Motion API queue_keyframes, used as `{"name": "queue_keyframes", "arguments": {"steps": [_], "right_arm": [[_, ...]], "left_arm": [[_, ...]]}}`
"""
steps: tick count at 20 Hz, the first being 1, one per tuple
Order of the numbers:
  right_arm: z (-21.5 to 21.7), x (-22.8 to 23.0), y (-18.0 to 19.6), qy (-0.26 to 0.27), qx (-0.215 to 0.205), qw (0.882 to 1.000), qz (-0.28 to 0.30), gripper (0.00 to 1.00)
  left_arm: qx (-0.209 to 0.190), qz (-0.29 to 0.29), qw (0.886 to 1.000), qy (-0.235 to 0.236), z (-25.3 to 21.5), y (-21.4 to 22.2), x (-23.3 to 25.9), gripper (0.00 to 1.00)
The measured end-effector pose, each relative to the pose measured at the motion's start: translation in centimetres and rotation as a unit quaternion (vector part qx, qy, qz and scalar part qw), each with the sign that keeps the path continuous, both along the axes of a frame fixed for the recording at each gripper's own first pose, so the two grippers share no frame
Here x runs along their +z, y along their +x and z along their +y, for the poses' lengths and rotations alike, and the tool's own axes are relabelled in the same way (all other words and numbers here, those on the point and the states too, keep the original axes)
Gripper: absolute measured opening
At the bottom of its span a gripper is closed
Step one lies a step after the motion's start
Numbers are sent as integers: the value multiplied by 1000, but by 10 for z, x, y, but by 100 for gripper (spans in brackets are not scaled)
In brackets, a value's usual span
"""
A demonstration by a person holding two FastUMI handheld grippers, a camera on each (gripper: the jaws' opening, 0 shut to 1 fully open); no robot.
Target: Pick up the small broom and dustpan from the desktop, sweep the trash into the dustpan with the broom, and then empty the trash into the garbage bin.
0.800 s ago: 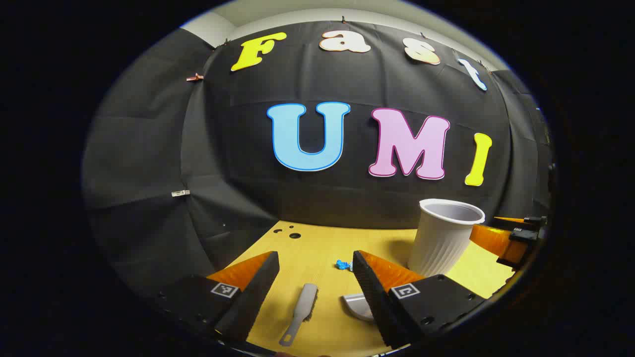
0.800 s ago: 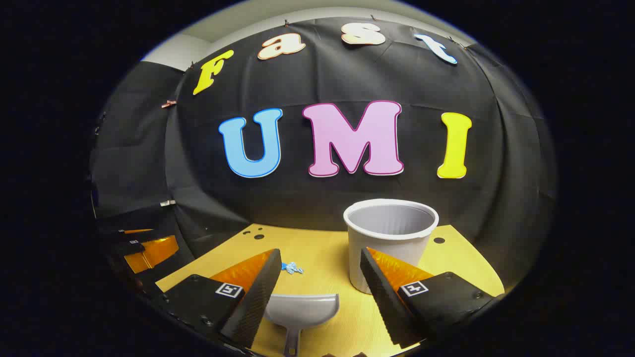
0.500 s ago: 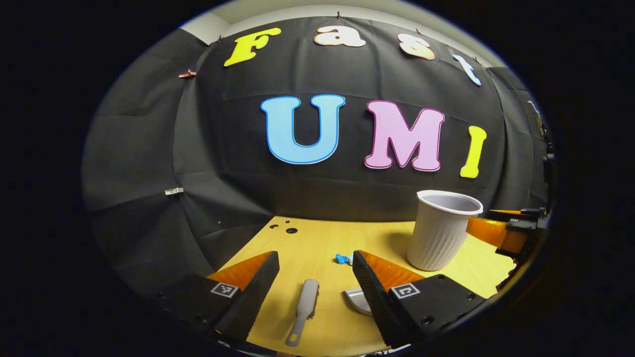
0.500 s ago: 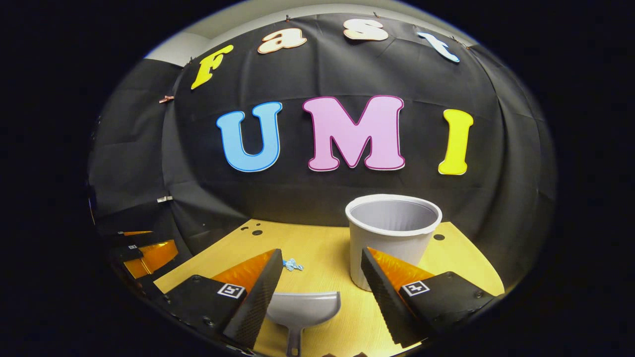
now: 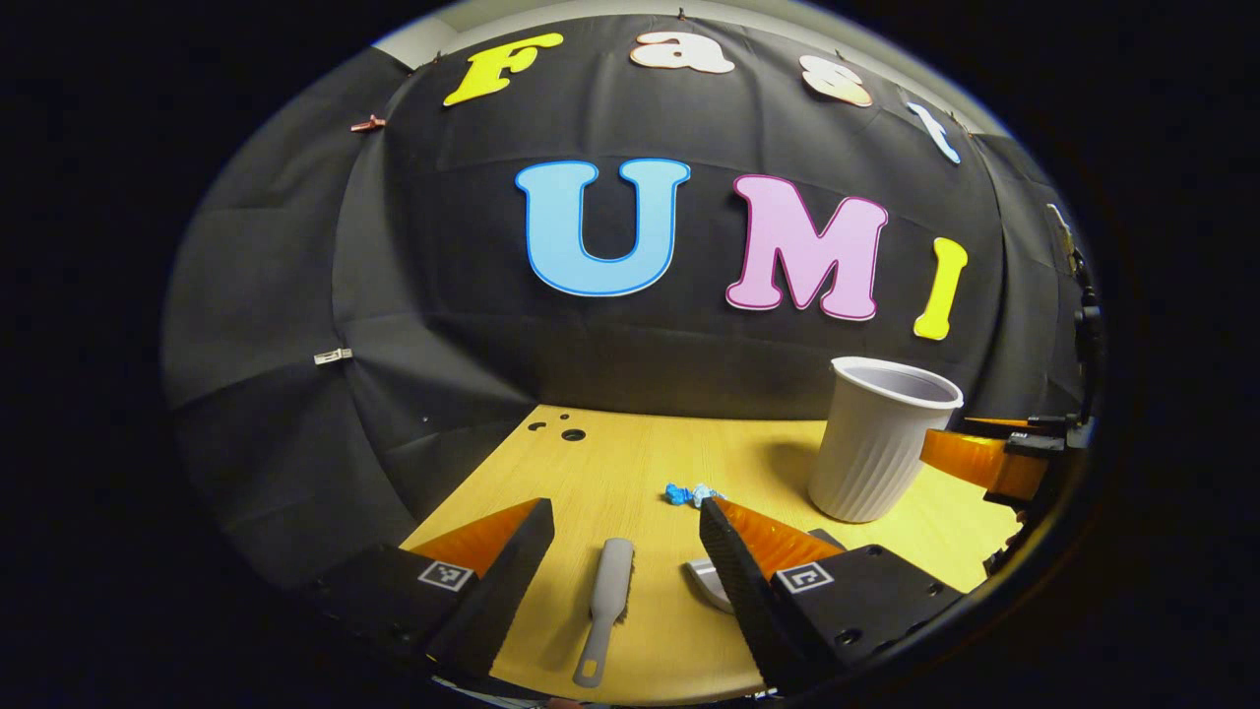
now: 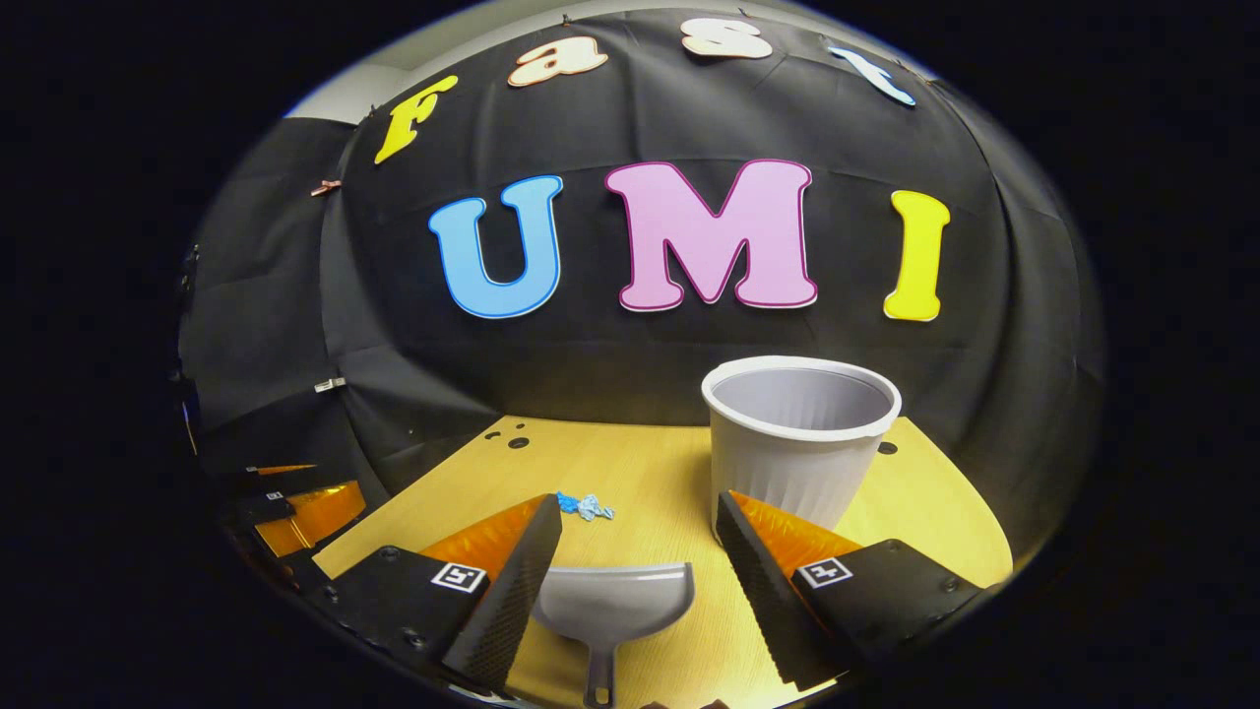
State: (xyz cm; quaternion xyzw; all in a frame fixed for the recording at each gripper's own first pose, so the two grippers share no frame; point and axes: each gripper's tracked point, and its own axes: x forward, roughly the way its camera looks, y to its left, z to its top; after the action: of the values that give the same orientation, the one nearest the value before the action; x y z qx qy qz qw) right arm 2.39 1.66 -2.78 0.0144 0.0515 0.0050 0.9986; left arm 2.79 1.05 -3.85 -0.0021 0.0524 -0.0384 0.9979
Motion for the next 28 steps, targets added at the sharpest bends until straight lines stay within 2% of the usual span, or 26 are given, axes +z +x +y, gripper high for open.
{"name": "queue_keyframes", "arguments": {"steps": [5, 7, 8, 9, 10, 14, 17, 23, 28], "right_arm": [[-5, -8, 8, 0, -5, 1000, 10, 98], [-6, -15, 9, -4, -7, 1000, 24, 98], [-6, -21, 10, -11, -6, 999, 32, 98], [-6, -25, 10, -14, -4, 999, 37, 99], [-5, -28, 9, -12, -1, 999, 43, 99], [-11, -46, 3, -18, -6, 997, 75, 99], [-17, -65, -3, -18, -12, 994, 109, 99], [-24, -92, -21, -22, -21, 987, 160, 99], [-25, -113, -33, -19, -26, 979, 200, 99]], "left_arm": [[1, 72, 997, 3, 2, 12, -34, 95], [-17, 120, 993, 1, -5, 14, -55, 96], [-26, 147, 989, 2, -8, 14, -65, 96], [-32, 172, 985, 3, -8, 16, -77, 92], [-32, 194, 981, 8, -5, 17, -91, 96], [-30, 264, 964, 22, 2, 18, -135, 96], [-33, 299, 953, 27, 6, 25, -159, 96], [-33, 363, 928, 77, 19, 42, -205, 96], [-40, 413, 907, 73, 22, 48, -234, 95]]}}
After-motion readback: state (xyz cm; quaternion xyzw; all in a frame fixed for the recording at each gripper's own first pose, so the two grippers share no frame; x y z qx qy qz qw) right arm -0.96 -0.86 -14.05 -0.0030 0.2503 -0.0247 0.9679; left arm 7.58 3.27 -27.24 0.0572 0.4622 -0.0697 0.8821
